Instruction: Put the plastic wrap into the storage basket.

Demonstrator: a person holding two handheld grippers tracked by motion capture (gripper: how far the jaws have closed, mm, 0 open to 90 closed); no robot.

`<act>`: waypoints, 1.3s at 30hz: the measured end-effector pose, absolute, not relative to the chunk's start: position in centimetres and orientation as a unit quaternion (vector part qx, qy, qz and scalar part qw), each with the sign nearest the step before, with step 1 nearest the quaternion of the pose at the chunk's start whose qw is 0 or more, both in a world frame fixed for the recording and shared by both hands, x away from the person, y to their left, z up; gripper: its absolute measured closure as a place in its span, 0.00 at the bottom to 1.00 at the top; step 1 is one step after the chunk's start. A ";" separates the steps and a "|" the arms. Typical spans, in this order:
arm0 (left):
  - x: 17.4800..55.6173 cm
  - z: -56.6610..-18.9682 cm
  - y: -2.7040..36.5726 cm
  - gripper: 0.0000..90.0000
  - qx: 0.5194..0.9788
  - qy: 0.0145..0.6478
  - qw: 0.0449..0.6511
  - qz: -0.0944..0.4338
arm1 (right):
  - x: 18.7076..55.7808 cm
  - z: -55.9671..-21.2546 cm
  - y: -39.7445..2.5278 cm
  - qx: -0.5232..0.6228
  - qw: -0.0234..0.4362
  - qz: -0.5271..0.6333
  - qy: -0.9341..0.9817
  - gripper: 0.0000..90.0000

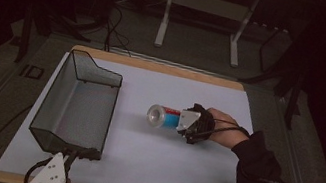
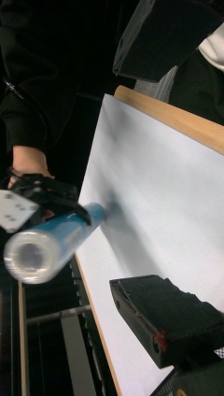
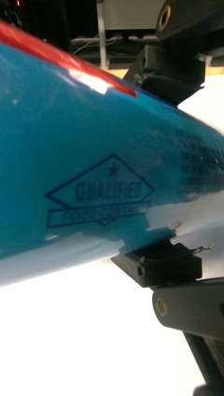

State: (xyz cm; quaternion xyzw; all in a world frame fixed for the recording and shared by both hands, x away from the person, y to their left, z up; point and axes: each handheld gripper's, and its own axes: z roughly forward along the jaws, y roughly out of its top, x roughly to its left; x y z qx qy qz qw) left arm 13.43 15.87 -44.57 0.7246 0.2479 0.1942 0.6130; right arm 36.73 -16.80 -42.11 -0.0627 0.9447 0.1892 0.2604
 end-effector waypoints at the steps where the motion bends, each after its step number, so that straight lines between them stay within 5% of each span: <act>1: 13.4 -44.6 15.9 0.02 0.725 0.248 0.613 0.195 | 36.9 -41.6 -16.9 -0.059 0.262 0.200 0.942 0.35; 15: 13.4 -44.5 15.8 0.02 0.725 0.244 0.614 0.193 | 37.6 -37.3 -17.6 0.032 0.210 0.363 0.907 0.35; 39: 13.2 -44.4 15.9 0.02 0.718 0.247 0.618 0.204 | 36.6 -33.3 -12.7 0.120 0.112 0.521 0.838 0.35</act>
